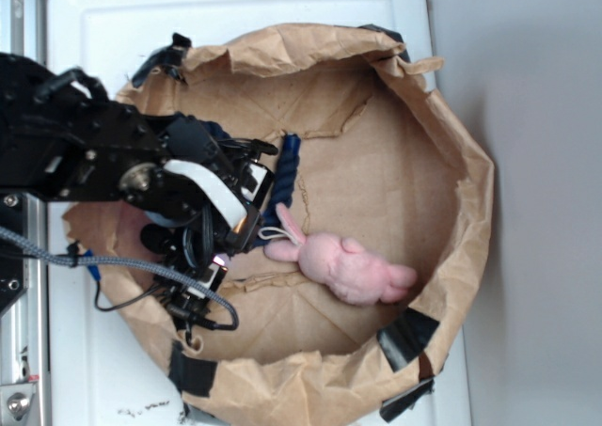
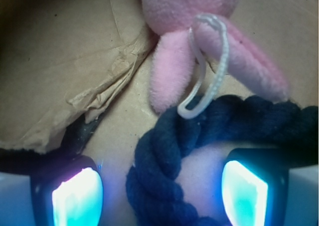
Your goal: Grab the blue rope.
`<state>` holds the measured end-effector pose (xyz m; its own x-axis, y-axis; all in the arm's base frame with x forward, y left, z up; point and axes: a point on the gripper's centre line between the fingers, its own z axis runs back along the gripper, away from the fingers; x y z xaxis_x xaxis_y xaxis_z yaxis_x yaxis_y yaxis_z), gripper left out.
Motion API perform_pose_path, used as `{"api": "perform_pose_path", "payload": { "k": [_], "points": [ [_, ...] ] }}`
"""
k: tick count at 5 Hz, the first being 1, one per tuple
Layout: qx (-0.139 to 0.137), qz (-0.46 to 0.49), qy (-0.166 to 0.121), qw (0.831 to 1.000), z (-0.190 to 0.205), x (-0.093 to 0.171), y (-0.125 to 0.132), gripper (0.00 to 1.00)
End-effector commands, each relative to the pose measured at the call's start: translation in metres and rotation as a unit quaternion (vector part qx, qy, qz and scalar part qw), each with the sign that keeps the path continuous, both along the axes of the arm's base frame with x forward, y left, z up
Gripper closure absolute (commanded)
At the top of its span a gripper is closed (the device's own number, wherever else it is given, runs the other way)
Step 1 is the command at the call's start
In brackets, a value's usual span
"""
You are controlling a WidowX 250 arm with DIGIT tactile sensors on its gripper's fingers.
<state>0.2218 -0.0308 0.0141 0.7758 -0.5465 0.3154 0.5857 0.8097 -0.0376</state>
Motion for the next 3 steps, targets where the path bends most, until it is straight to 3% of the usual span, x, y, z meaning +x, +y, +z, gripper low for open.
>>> {"api": "perform_pose_path", "payload": {
  "k": [1,2,3],
  "points": [
    [0.000,-0.019,0.036,0.999,-0.029,0.013,-0.015,0.00],
    [0.003,-0.020,0.037,0.999,-0.031,0.021,-0.015,0.00],
    [0.002,-0.017,0.028,0.999,-0.026,0.029,-0.012,1.00]
  ]
}}
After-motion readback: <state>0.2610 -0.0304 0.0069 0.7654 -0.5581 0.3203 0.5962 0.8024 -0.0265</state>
